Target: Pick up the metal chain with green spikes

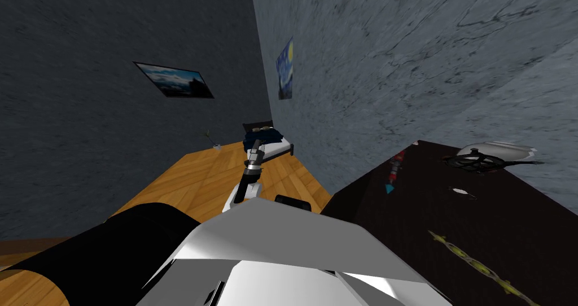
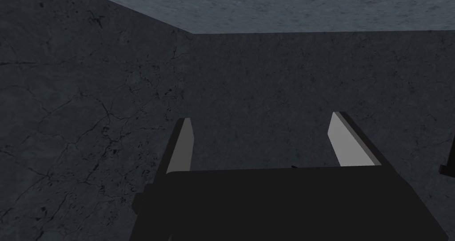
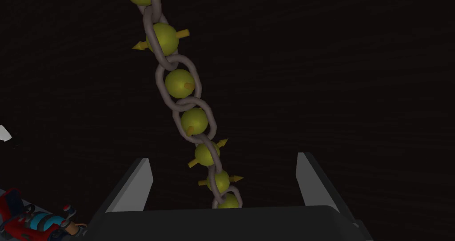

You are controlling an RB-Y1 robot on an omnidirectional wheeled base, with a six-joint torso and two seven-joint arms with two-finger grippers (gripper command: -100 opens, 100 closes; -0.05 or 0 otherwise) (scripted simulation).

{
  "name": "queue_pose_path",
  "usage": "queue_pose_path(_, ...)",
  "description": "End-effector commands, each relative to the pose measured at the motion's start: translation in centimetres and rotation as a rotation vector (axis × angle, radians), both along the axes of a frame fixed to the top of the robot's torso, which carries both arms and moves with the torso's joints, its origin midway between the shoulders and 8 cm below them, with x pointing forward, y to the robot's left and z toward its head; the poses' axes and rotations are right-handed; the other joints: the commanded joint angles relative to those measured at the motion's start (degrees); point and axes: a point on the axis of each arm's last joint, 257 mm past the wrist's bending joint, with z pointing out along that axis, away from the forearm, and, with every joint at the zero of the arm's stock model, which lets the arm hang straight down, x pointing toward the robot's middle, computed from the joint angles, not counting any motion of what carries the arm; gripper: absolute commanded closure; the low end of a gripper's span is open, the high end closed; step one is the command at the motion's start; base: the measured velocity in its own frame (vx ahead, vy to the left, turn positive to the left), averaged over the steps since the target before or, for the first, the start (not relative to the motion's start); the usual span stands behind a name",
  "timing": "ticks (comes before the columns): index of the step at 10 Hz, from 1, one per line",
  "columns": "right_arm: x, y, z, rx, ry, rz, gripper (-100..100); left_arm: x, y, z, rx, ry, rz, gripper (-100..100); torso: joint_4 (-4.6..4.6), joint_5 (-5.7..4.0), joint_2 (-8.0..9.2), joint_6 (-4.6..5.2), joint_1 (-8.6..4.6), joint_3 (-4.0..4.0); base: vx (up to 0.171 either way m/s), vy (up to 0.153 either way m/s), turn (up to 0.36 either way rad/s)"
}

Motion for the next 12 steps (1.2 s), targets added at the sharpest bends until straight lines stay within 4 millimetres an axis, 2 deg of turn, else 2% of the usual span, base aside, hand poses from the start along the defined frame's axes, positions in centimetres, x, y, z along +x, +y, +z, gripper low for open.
queue_pose_path(1,0.2,-0.2,-0.1,-0.015,0.04,0.049,-100,0.0,0.0,0.0,0.0,0.0,0.0,0,0.0,0.0,0.0,0.0,0.0,0.0,0.058,-0.028,0.037)
queue_pose_path(3,0.2,-0.1,-0.2,-0.017,0.05,0.062,-100,0.0,0.0,0.0,0.0,0.0,0.0,0,0.03,-0.01,0.11,0.01,-0.04,0.07,0.039,-0.027,0.033)
queue_pose_path(4,0.3,-0.1,-0.2,-0.019,0.054,0.067,0,0.0,0.0,0.0,0.0,0.0,0.0,0,0.05,0.0,0.22,0.04,0.02,0.13,0.005,-0.003,0.0)
queue_pose_path(5,-0.7,-0.3,-0.5,-0.021,0.053,0.063,-100,0.0,0.0,0.0,0.0,0.0,0.0,0,0.08,0.01,0.31,0.05,0.07,0.19,0.033,-0.005,0.027)
queue_pose_path(10,-4.6,-0.3,-2.4,-0.017,0.056,0.05,-100,0.0,0.0,0.0,0.0,0.0,0.0,0,0.03,0.0,0.11,0.04,0.03,0.07,0.076,-0.017,0.03)
queue_pose_path(11,-4.1,-0.4,-2.1,-0.02,0.054,0.049,-100,0.0,0.0,0.0,0.0,0.0,0.0,0,0.03,0.0,0.09,0.04,0.04,0.06,0.038,-0.007,0.005)
queue_pose_path(12,-4.2,-0.4,-2.2,-0.019,0.056,0.051,100,0.0,0.0,0.0,0.0,0.0,0.0,0,0.04,0.02,0.19,0.03,0.07,0.11,0.006,-0.002,0.001)
